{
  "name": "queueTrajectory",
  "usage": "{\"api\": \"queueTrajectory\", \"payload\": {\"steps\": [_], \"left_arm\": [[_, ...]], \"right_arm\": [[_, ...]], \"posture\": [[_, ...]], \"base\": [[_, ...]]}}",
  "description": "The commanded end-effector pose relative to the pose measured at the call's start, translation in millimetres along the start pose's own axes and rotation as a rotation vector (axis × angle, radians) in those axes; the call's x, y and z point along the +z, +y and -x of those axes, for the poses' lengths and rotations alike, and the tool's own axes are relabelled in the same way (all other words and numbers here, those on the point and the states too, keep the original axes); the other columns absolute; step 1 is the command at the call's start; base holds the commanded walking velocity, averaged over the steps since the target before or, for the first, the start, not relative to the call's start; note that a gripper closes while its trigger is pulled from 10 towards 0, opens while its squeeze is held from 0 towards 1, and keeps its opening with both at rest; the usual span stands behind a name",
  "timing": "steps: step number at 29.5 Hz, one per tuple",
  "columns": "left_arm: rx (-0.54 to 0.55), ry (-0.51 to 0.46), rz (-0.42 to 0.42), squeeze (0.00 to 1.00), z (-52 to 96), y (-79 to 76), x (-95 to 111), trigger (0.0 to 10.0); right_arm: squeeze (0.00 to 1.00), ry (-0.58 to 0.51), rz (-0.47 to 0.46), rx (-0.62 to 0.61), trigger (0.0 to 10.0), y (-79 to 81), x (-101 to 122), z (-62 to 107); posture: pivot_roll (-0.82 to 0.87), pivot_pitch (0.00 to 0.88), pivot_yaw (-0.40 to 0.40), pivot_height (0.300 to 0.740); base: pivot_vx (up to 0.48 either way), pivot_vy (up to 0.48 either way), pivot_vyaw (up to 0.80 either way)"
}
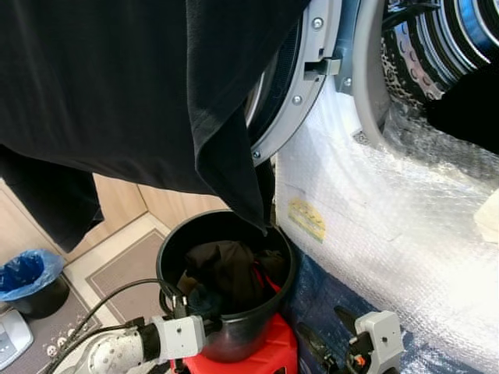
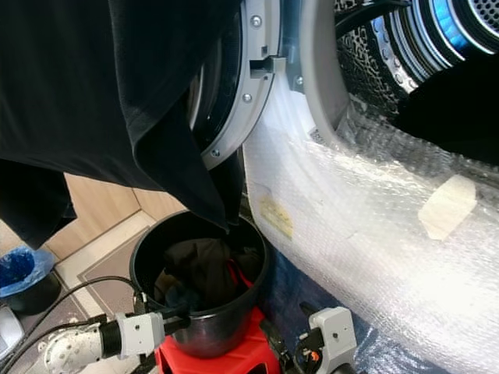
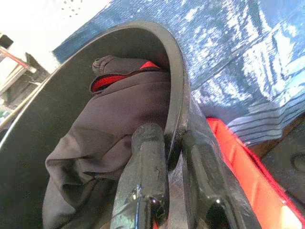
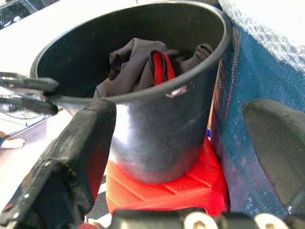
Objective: Clothes washing
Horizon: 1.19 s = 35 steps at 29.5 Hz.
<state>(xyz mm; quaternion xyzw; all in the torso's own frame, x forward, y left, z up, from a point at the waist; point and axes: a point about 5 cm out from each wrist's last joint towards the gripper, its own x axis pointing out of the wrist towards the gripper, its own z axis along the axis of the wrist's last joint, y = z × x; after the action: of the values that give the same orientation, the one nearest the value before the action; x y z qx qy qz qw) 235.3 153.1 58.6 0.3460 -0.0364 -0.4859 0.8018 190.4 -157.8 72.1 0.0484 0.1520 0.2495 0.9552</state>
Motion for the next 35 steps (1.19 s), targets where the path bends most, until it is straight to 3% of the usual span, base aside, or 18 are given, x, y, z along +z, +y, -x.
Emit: {"api": "queueTrajectory", "payload": {"steps": [1, 10, 12, 13, 14, 16, 21, 31, 32, 33, 34, 35], "left_arm": [[0.024, -0.078, 0.017, 0.0, -3.6, 1.6, 15, 0.0], [0.014, -0.043, 0.04, 0.0, -3.2, -2.7, 17, 0.0], [0.005, -0.021, 0.059, 0.0, -3.0, -4.0, 15, 2.9], [0.003, -0.009, 0.075, 0.09, -3.1, -4.5, 14, 10.0], [0.007, 0.001, 0.095, 1.0, -3.1, -4.4, 12, 10.0], [0.009, 0.014, 0.135, 1.0, -2.6, -3.6, 11, 10.0], [0.052, 0.022, 0.125, 1.0, -1.0, -0.2, 11, 10.0], [0.299, 0.01, 0.128, 1.0, 2.9, 10.4, 22, 10.0], [0.343, 0.003, 0.146, 0.57, 2.3, 13.1, 25, 10.0], [0.348, 0.0, 0.152, 0.57, 2.1, 13.3, 25, 10.0], [0.356, 0.004, 0.152, 0.0, 1.5, 13.8, 26, 10.0], [0.362, 0.008, 0.148, 0.0, 1.2, 14.1, 26, 10.0]], "right_arm": [[0.0, 0.009, 0.004, -0.001, 10.0, -1.5, -2, -0.5], [0.0, 0.009, 0.01, 0.002, 10.0, -2.4, -3, -2.5], [0.0, 0.008, 0.012, 0.002, 10.0, -2.5, -3, -2.9], [0.0, 0.008, 0.012, 0.003, 10.0, -2.6, -3, -3.0], [0.0, 0.008, 0.013, 0.002, 10.0, -2.8, -3, -3.2], [0.0, 0.008, 0.016, 0.0, 10.0, -4.1, -3, -3.0], [0.0, 0.008, 0.019, 0.001, 10.0, -4.8, -4, -3.7], [0.0, -0.001, 0.026, 0.002, 10.0, -7.6, -2, -6.2], [0.0, -0.003, 0.029, 0.004, 10.0, -8.2, -1, -6.8], [0.0, -0.003, 0.029, 0.005, 10.0, -8.3, -1, -6.9], [0.0, -0.004, 0.032, 0.006, 10.0, -8.9, -1, -7.3], [0.0, -0.005, 0.034, 0.007, 10.0, -9.3, 0, -7.5]], "posture": [[-0.17, 0.067, 0.064, 0.74], [-0.18, 0.058, 0.065, 0.74], [-0.18, 0.054, 0.066, 0.74], [-0.18, 0.054, 0.065, 0.74], [-0.18, 0.051, 0.065, 0.74], [-0.18, 0.049, 0.066, 0.74], [-0.17, 0.047, 0.069, 0.74], [-0.17, 0.04, 0.071, 0.74], [-0.16, 0.037, 0.071, 0.74], [-0.16, 0.037, 0.071, 0.74], [-0.16, 0.033, 0.066, 0.74], [-0.16, 0.033, 0.066, 0.74]], "base": [[0.0, 0.0, 0.0], [0.0, 0.0, 0.0], [0.0, 0.0, 0.0], [0.0, 0.0, 0.0], [0.0, 0.0, 0.0], [0.0, 0.0, 0.0], [0.0, 0.0, 0.0], [0.0, 0.0, 0.0], [0.0, 0.0, 0.0], [0.0, 0.0, 0.0], [0.0, 0.0, 0.0], [0.0, 0.0, 0.0]]}}
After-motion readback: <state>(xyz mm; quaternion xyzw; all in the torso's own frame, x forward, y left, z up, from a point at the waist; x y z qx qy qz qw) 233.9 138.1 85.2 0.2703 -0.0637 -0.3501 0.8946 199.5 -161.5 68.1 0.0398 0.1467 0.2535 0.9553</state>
